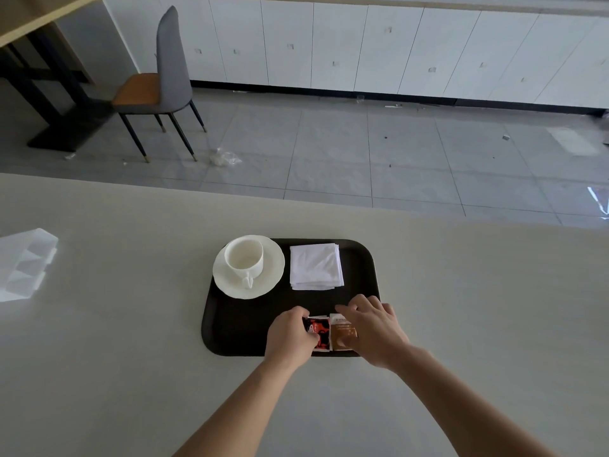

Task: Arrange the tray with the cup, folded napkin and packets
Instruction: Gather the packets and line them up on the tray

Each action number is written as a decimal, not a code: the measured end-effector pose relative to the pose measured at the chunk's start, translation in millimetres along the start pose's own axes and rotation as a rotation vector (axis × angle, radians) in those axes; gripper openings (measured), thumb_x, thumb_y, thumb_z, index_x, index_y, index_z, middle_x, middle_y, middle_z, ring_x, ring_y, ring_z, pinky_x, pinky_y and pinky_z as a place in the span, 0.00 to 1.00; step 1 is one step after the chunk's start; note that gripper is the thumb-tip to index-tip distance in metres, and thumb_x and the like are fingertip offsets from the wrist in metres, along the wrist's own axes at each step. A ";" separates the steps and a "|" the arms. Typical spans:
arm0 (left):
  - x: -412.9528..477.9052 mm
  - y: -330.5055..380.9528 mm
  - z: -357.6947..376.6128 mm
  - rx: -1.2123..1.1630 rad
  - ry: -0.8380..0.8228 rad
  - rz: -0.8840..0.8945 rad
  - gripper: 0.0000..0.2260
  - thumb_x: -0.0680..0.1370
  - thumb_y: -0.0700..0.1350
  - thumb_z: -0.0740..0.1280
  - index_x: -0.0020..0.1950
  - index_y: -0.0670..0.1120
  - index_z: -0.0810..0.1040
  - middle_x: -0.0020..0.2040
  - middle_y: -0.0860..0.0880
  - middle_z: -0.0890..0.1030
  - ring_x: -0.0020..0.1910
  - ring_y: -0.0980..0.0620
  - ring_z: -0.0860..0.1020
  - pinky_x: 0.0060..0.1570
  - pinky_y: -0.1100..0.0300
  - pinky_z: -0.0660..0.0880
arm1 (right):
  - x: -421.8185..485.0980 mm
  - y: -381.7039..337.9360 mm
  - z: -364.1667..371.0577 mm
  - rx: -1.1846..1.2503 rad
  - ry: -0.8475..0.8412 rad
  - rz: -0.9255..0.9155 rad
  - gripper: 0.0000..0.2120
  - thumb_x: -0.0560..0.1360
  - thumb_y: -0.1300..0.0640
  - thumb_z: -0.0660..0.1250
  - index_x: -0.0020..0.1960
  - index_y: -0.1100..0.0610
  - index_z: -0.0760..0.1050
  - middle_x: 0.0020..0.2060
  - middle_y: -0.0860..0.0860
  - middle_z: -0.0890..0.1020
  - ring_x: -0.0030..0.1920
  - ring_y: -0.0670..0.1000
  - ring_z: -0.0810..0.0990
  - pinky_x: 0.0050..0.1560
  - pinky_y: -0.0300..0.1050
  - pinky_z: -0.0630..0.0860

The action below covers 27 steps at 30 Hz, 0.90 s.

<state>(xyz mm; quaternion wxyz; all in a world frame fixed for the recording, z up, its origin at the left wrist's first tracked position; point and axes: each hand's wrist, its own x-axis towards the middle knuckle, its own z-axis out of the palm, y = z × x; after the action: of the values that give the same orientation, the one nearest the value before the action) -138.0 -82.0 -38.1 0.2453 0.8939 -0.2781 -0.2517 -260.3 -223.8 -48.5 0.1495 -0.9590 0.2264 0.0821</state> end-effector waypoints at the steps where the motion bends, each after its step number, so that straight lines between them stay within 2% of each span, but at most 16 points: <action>1: -0.9 0.8 0.4 -0.015 0.004 -0.004 0.23 0.74 0.47 0.72 0.68 0.48 0.73 0.55 0.49 0.81 0.54 0.52 0.79 0.51 0.60 0.76 | 0.1 -0.7 -0.1 0.013 0.007 0.016 0.33 0.73 0.40 0.69 0.75 0.44 0.62 0.66 0.46 0.69 0.66 0.52 0.67 0.66 0.49 0.64; 4: -3.3 1.0 3.1 -0.037 0.038 0.006 0.22 0.74 0.47 0.71 0.68 0.50 0.73 0.55 0.48 0.81 0.53 0.52 0.80 0.49 0.62 0.75 | -1.6 -0.4 0.2 0.051 0.039 0.040 0.35 0.74 0.39 0.69 0.76 0.45 0.60 0.68 0.46 0.68 0.66 0.52 0.66 0.66 0.49 0.65; 10: -4.7 -0.1 5.9 0.002 0.060 0.016 0.19 0.75 0.47 0.70 0.66 0.49 0.76 0.55 0.49 0.80 0.52 0.53 0.79 0.50 0.63 0.75 | -5.7 -0.7 2.9 -0.031 0.002 -0.028 0.33 0.71 0.36 0.69 0.72 0.42 0.64 0.66 0.46 0.68 0.65 0.52 0.66 0.67 0.51 0.64; 17: -6.8 1.9 8.9 -0.001 0.072 -0.005 0.21 0.76 0.48 0.70 0.68 0.49 0.74 0.59 0.49 0.80 0.55 0.53 0.79 0.52 0.62 0.76 | -6.3 -3.1 5.4 -0.014 0.020 -0.004 0.36 0.72 0.39 0.70 0.75 0.44 0.61 0.68 0.46 0.68 0.66 0.52 0.67 0.67 0.50 0.65; 20: -10.3 2.6 6.8 -0.035 0.093 -0.016 0.22 0.75 0.51 0.70 0.68 0.49 0.73 0.53 0.49 0.81 0.50 0.54 0.79 0.45 0.64 0.75 | -8.9 -5.2 4.5 0.068 0.046 0.046 0.35 0.74 0.43 0.70 0.76 0.46 0.59 0.68 0.47 0.68 0.67 0.52 0.67 0.68 0.49 0.66; 22: -12.5 0.3 6.4 -0.041 0.125 -0.018 0.21 0.75 0.52 0.70 0.67 0.49 0.73 0.49 0.51 0.80 0.45 0.57 0.77 0.41 0.67 0.70 | -12.0 -5.1 2.9 0.116 0.059 0.073 0.33 0.76 0.47 0.69 0.76 0.48 0.60 0.69 0.48 0.69 0.67 0.52 0.67 0.69 0.47 0.66; 27: -17.9 -1.3 6.1 -0.057 0.110 -0.031 0.19 0.74 0.48 0.70 0.65 0.50 0.76 0.47 0.53 0.76 0.43 0.57 0.75 0.42 0.64 0.73 | -25.4 -6.0 -0.6 0.086 0.142 0.166 0.29 0.77 0.46 0.64 0.75 0.50 0.63 0.65 0.47 0.73 0.66 0.53 0.67 0.68 0.49 0.65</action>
<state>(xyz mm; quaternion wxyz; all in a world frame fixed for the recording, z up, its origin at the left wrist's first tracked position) -154.0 -71.8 -37.8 0.2818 0.9033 -0.2429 -0.2136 -279.9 -208.5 -40.7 0.1670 -0.9330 0.3184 0.0161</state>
